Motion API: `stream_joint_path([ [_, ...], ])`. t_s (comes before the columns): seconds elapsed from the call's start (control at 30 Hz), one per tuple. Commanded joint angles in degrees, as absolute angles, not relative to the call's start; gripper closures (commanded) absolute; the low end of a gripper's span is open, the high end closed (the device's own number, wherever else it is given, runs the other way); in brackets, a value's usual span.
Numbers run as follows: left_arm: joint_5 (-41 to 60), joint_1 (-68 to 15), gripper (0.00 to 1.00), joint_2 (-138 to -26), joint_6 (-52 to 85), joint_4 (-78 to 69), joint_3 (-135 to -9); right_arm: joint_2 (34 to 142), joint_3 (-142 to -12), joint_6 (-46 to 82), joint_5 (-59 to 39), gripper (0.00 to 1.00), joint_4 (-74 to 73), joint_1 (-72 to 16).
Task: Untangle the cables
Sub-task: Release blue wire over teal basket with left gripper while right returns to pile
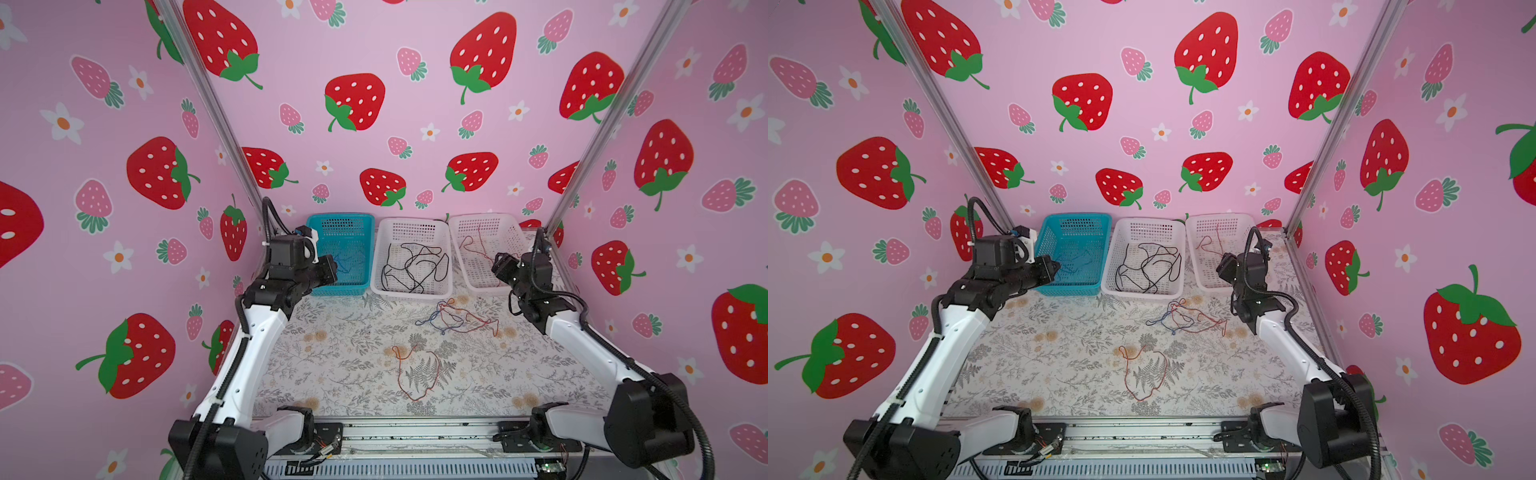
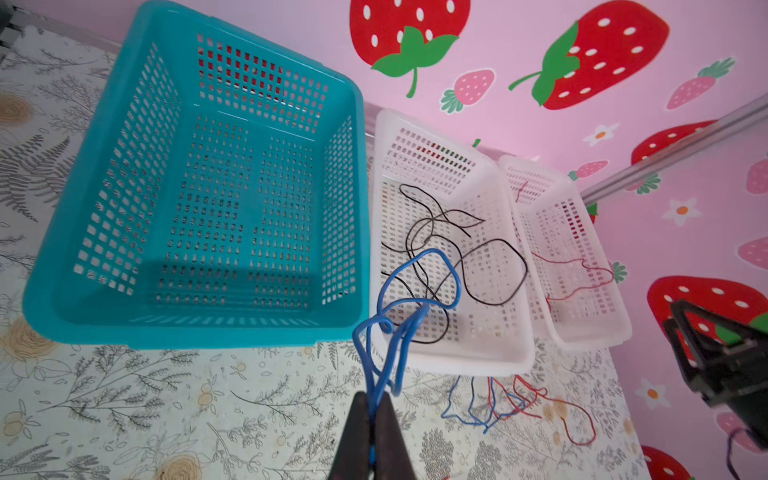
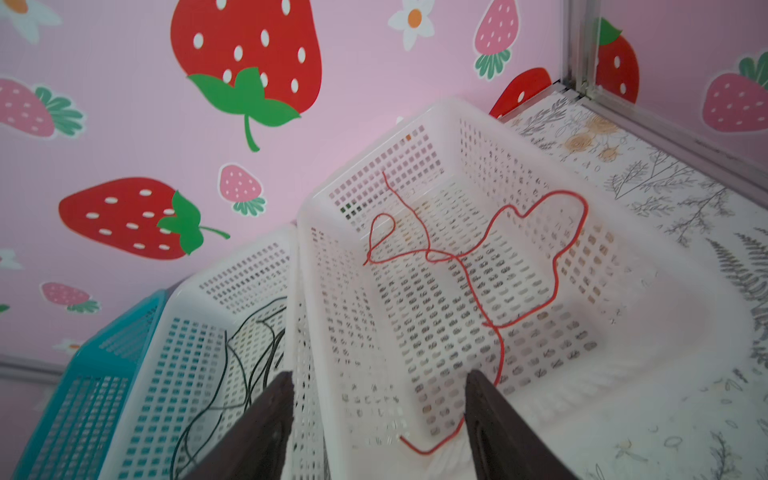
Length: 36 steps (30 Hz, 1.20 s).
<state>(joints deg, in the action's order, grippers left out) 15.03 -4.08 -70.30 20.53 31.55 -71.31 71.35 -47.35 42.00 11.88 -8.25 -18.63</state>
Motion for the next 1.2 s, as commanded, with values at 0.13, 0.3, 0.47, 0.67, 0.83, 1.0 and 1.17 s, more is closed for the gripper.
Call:
stream_joint_path([
  [0.13,13.98,0.28,1.00,-83.77,17.33,30.30,-80.39,58.09,-40.00,36.69,6.85,0.33,-7.77,-23.39],
  [0.3,15.24,2.28,1.00,-92.65,18.09,31.12,-86.00,50.13,-35.74,33.96,-1.83,0.33,-4.19,-27.43],
  [0.47,13.97,2.56,1.00,-100.71,17.40,34.53,-91.92,47.45,-29.99,33.13,-7.77,0.33,-1.65,-34.41],
  [0.67,14.08,2.62,0.96,-105.48,17.84,35.39,-94.70,44.25,-24.52,34.04,-6.69,0.33,-0.57,-40.19],
  [0.83,13.11,2.65,0.86,-107.08,17.87,35.21,-95.24,42.70,-23.56,33.57,-7.10,0.33,0.44,-41.70],
  [1.0,12.68,2.63,0.65,-108.86,17.09,37.19,-97.75,42.63,-22.85,33.96,-6.09,0.33,1.86,-43.43],
  [1.17,13.31,2.61,0.48,-106.08,16.61,38.34,-99.99,39.61,-25.84,32.46,-1.59,0.32,7.94,-43.81],
])
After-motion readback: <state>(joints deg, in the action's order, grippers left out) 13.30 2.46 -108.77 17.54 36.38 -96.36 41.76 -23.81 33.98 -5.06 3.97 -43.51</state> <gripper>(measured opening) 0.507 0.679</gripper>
